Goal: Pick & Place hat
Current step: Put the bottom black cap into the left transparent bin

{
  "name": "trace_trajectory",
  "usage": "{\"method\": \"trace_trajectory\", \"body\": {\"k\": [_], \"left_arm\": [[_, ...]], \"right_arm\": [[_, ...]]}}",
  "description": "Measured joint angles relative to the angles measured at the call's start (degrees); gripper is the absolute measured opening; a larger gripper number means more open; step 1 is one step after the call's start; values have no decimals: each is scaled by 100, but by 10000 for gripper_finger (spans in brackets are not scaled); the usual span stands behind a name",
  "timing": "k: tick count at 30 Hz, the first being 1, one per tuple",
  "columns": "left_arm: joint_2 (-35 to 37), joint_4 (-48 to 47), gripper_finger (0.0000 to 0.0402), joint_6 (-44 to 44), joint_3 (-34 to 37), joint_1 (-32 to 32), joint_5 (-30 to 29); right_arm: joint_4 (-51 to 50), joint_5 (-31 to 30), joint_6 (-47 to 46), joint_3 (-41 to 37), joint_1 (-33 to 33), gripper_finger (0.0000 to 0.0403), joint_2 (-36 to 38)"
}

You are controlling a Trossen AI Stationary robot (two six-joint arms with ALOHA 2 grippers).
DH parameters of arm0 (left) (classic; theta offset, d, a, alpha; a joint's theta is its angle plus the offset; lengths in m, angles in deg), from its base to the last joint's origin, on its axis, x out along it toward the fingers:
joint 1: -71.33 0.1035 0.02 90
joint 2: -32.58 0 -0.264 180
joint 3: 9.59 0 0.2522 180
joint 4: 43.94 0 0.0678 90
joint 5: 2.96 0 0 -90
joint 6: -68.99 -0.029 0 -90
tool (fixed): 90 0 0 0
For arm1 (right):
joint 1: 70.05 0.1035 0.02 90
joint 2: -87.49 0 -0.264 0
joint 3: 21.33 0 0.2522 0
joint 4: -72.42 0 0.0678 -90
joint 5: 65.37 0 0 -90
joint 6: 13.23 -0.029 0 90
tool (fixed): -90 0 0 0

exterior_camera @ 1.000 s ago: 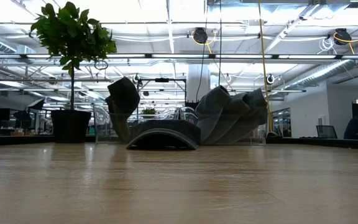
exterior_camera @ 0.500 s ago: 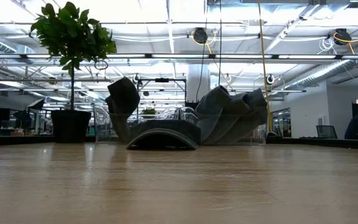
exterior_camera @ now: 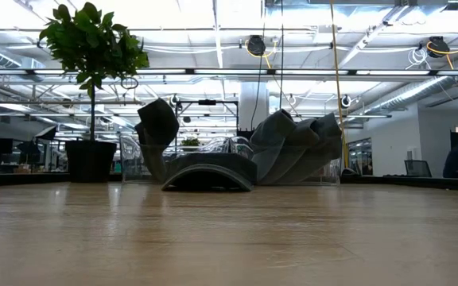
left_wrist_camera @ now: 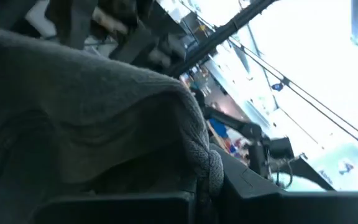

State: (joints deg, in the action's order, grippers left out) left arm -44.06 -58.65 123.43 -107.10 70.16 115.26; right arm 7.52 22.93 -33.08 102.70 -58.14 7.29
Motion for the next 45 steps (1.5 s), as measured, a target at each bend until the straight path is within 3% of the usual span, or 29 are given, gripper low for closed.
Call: {"method": "trace_trajectory", "body": {"k": [3, 9, 13, 16, 25, 31, 40, 45], "left_arm": [[0, 3, 16, 10, 0, 206, -26], [0, -21, 16, -136, 0, 783, -69], [0, -190, 16, -25, 0, 1184, -345], [-2, -368, 16, -267, 0, 1470, -538], [-33, -1103, 16, -681, 0, 2503, -1094], [-33, -1166, 16, -732, 0, 3063, -1254], [-138, -1314, 16, -1026, -9, 3633, -2087], [-365, -1281, 16, -1141, -9, 3932, -2100]], "right_arm": [[222, -421, 65, -320, 115, 127, -9], [1920, -426, 871, -1360, 286, 123, -14], [2513, -557, 1056, -1784, 226, 126, -9], [2502, -887, 1131, -1891, 174, 128, 1], [2557, -874, 1412, -1907, 52, 126, 39], [2568, -861, 1573, -1907, 3, 126, 50], [2673, -859, 1652, -1907, -145, 126, 48], [2696, -858, 1651, -1907, -246, 126, 48]]}}
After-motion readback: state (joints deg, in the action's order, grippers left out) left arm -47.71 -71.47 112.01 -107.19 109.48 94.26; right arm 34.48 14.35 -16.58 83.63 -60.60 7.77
